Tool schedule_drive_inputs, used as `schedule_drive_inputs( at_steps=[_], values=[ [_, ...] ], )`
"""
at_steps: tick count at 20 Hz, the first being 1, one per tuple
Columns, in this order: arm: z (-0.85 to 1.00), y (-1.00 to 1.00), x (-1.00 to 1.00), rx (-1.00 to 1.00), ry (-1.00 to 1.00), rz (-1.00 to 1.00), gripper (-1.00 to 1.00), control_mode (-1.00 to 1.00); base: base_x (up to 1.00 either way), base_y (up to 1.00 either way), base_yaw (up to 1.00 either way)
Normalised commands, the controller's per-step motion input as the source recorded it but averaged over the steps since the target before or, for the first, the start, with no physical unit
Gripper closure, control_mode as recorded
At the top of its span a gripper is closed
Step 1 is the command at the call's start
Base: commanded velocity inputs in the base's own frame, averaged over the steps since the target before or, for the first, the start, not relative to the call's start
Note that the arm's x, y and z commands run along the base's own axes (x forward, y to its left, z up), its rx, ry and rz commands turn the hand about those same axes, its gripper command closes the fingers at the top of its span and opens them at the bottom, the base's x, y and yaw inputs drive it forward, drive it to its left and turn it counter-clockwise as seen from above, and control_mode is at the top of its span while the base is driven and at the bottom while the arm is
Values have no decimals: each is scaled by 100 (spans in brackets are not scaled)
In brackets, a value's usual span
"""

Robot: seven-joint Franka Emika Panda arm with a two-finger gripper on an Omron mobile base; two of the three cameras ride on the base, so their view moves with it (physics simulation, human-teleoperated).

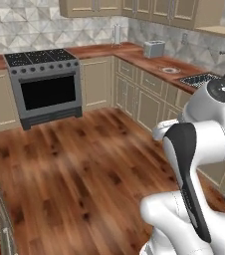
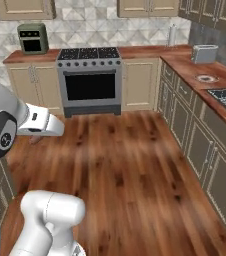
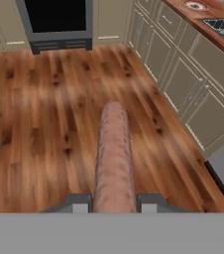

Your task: Move the hot dog bun to the plate on the dining table and place the condiment next to that plate. Then navigate to the fridge and take the sausage and place it on the plate as well.

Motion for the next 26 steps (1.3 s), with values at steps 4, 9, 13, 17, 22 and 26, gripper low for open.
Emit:
schedule_drive_inputs(
  at_steps=[4, 9, 13, 17, 22, 26],
  values=[
    [0, 0, 0, 0, 0, 0, 100, 100, 100, -26, 10],
    [0, 0, 0, 0, 0, 0, 100, 100, 100, -23, 31],
    [0, 0, 0, 0, 0, 0, 100, 100, 100, -12, 41],
    [0, 0, 0, 0, 0, 0, 100, 100, 100, -15, 39],
    [0, 0, 0, 0, 0, 0, 100, 100, 100, -17, 41],
    [0, 0, 0, 0, 0, 0, 100, 100, 100, -24, 39]
  ],
)
